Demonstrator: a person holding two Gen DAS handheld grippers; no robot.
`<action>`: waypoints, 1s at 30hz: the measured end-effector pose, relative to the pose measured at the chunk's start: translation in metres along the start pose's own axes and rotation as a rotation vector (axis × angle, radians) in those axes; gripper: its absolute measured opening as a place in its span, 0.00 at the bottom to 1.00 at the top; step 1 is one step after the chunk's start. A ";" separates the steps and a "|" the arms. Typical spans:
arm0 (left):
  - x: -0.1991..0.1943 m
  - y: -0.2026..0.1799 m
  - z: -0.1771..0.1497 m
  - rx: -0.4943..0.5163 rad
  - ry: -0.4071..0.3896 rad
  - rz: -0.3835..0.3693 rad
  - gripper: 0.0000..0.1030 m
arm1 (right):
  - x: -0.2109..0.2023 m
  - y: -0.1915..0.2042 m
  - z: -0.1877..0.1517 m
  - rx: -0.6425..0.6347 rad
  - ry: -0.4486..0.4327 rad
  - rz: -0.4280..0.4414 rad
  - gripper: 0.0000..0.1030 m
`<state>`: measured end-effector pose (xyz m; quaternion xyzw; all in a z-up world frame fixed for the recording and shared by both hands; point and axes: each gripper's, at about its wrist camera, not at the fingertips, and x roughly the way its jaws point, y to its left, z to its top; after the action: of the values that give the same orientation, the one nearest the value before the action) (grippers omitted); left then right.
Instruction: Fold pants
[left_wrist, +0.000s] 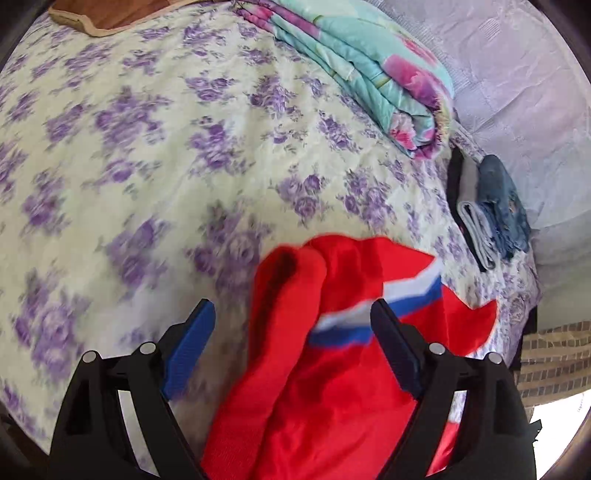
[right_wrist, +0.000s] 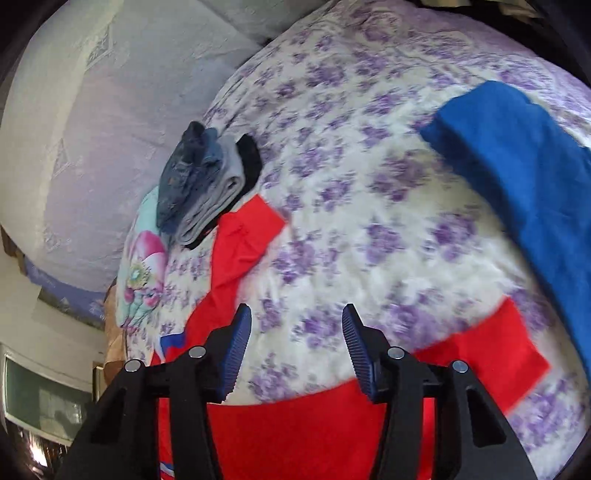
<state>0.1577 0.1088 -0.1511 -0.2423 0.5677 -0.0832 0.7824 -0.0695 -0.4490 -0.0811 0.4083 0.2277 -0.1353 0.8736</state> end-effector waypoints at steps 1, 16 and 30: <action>0.009 -0.001 0.005 -0.010 0.005 0.010 0.81 | 0.013 0.007 0.006 -0.005 0.019 0.018 0.51; 0.008 -0.003 0.029 -0.117 -0.067 0.025 0.23 | 0.157 0.007 0.052 0.205 0.136 0.150 0.51; -0.004 -0.031 0.055 -0.008 -0.106 0.034 0.23 | 0.058 0.013 0.062 -0.038 -0.162 0.037 0.15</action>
<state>0.2115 0.0996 -0.1200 -0.2400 0.5300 -0.0547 0.8115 0.0038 -0.4914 -0.0674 0.3836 0.1513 -0.1471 0.8991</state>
